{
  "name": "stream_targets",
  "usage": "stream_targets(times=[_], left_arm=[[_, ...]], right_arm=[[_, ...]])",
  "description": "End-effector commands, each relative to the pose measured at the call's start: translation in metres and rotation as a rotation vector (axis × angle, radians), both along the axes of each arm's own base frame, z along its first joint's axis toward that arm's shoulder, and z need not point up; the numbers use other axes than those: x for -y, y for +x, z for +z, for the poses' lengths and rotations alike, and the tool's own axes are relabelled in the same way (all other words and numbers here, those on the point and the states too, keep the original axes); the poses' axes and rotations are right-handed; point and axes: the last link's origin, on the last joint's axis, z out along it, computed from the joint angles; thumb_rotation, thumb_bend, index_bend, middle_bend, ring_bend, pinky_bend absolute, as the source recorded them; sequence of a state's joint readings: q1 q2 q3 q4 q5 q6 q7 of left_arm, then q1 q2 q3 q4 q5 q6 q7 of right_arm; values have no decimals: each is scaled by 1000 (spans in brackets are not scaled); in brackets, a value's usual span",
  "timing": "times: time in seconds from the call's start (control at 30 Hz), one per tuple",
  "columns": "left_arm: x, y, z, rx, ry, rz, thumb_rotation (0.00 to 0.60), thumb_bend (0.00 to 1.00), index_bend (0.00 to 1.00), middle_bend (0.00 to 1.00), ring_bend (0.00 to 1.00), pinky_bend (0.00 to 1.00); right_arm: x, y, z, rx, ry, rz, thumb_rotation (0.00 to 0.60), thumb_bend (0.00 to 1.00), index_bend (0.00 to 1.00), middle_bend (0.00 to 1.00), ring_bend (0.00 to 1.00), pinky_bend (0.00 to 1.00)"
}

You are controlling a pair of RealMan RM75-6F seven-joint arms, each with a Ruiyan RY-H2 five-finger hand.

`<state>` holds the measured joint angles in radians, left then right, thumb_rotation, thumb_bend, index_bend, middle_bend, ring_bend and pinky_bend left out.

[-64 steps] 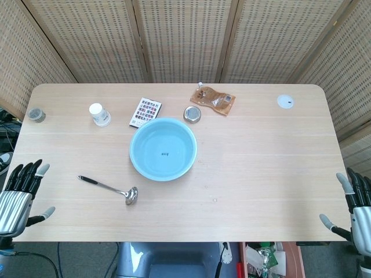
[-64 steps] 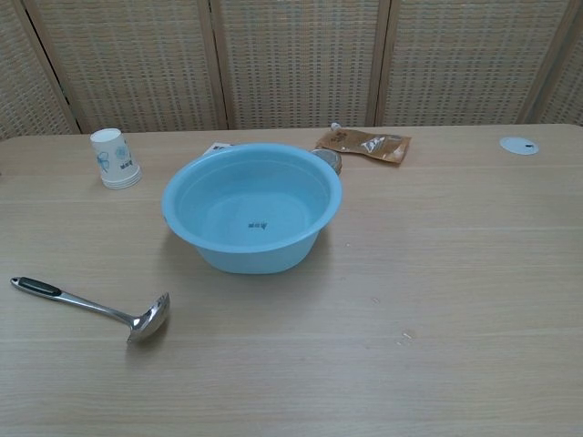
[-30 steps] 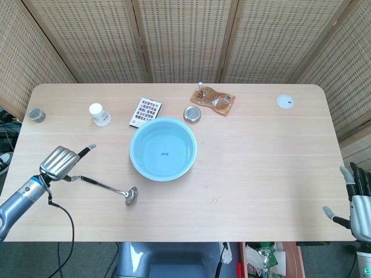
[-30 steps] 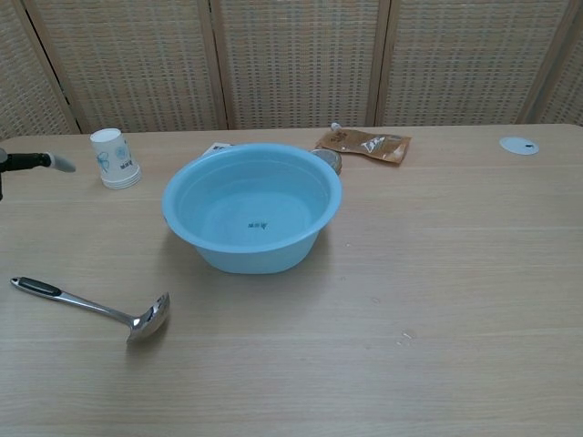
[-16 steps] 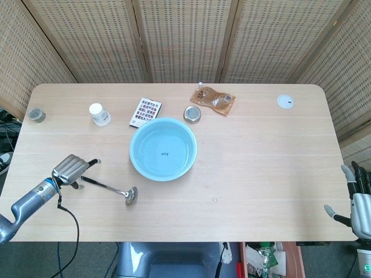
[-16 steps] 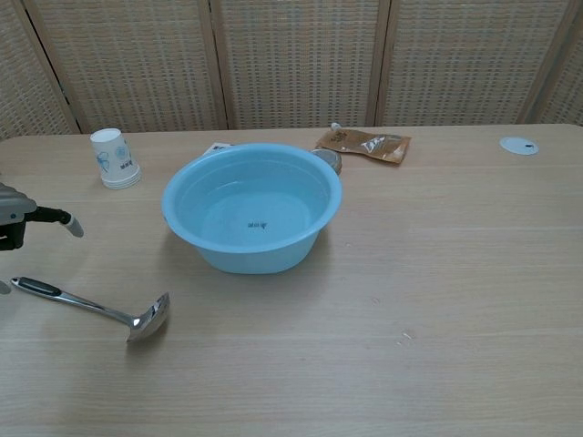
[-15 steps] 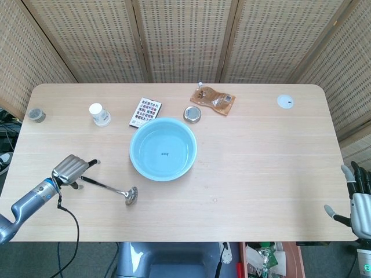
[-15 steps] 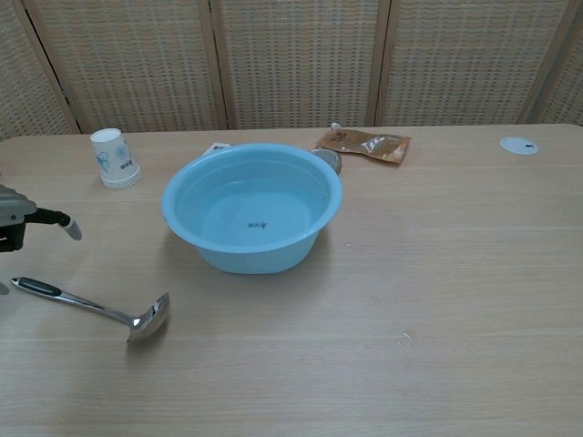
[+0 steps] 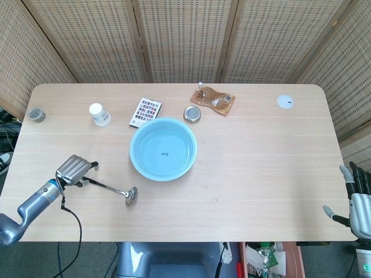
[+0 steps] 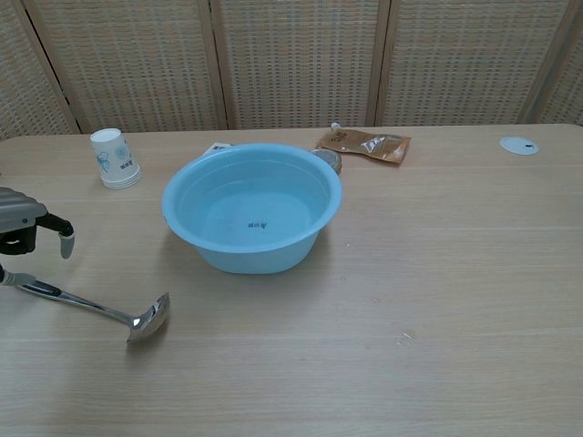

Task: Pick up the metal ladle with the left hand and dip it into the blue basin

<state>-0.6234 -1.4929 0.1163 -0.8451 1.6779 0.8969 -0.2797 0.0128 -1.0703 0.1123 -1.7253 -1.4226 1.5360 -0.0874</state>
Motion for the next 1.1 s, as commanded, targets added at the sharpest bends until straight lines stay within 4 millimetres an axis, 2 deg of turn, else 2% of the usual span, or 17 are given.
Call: stream_targets(times=[0.03,0.33,1.1], left_arm=[[2,-1,-3,-2,2,-1,600,307,410,1000,1000,1000],[8,-5,-9,-17,-11,3,600,307,463,1000,1000,1000],[10,-7,-26,-63,-12,5,600,307,481,1000,1000,1000]], right_arm=[[0,0,0,2,1,-2,600,0,0,0,0,0],[1,-2,0,5,7,-10,600,0,0,0,0,0],[3,-4,0,16,20,-22,600,0,0,0,0,0]])
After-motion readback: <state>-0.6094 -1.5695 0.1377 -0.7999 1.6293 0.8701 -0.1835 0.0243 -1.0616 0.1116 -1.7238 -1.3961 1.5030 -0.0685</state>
